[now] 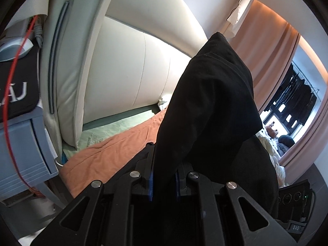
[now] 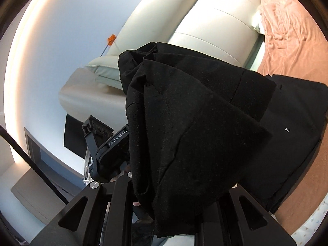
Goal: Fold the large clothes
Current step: 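Carry the lifted jacket with both tools over to the orange blanket, then lower the jacket onto the orange blanket and open both tools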
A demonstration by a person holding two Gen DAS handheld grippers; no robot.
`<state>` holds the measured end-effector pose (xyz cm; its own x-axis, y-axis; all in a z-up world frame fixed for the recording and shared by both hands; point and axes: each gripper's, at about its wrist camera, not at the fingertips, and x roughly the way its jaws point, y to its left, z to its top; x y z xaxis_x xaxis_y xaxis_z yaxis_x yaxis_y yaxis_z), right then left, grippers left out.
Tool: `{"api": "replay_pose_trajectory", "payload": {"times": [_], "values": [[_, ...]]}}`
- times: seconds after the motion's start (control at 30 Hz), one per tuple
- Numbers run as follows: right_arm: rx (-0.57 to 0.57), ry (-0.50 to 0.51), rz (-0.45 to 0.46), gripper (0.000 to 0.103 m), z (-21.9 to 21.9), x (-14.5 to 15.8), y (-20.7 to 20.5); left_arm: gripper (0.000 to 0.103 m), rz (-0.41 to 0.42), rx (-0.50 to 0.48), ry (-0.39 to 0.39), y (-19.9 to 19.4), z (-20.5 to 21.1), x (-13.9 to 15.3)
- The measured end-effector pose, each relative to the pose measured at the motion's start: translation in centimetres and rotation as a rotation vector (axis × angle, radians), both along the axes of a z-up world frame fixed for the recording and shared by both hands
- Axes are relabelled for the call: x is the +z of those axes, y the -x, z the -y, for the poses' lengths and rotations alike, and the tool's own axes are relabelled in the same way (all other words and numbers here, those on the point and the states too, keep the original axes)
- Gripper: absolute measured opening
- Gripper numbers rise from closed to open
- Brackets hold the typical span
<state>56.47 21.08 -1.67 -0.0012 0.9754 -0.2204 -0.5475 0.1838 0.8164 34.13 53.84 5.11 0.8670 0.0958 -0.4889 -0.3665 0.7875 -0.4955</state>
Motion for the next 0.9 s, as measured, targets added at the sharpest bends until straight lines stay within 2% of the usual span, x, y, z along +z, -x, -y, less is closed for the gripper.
{"api": "replay_pose_trajectory", "payload": {"times": [0.27, 0.5, 0.6, 0.7, 0.77, 0.8, 0.83, 0.87, 0.9], "values": [[-0.060, 0.046, -0.079, 0.014, 0.6, -4.2, -5.9, 0.015, -0.113, -0.013, 0.013, -7.7, -0.7, -4.7], [-0.123, 0.006, -0.146, 0.014, 3.5, -8.4, -11.6, 0.015, -0.192, -0.012, -0.021, -12.8, -0.7, -6.8], [-0.150, 0.004, -0.174, 0.014, 3.3, -10.4, -13.1, 0.016, -0.235, -0.018, -0.028, -14.7, -0.6, -7.9], [-0.187, 0.044, -0.180, 0.014, 3.8, -12.4, -14.6, 0.017, -0.288, -0.043, -0.011, -16.6, -1.1, -9.6], [-0.213, 0.095, -0.164, 0.017, 3.1, -13.1, -15.4, 0.030, -0.317, -0.042, 0.022, -17.2, -1.6, -10.7], [-0.231, 0.132, -0.162, 0.017, 3.2, -13.6, -15.8, 0.035, -0.327, -0.028, 0.006, -17.1, -1.6, -10.9], [-0.239, 0.161, -0.174, 0.018, 3.0, -14.1, -16.2, 0.049, -0.337, -0.014, -0.021, -16.9, -1.6, -10.9], [-0.245, 0.181, -0.191, 0.021, 2.7, -14.5, -16.4, 0.073, -0.337, -0.014, -0.029, -16.7, -1.5, -10.9], [-0.256, 0.197, -0.211, 0.024, 2.9, -15.2, -16.6, 0.084, -0.337, -0.017, -0.027, -16.3, -1.6, -11.0]]}}
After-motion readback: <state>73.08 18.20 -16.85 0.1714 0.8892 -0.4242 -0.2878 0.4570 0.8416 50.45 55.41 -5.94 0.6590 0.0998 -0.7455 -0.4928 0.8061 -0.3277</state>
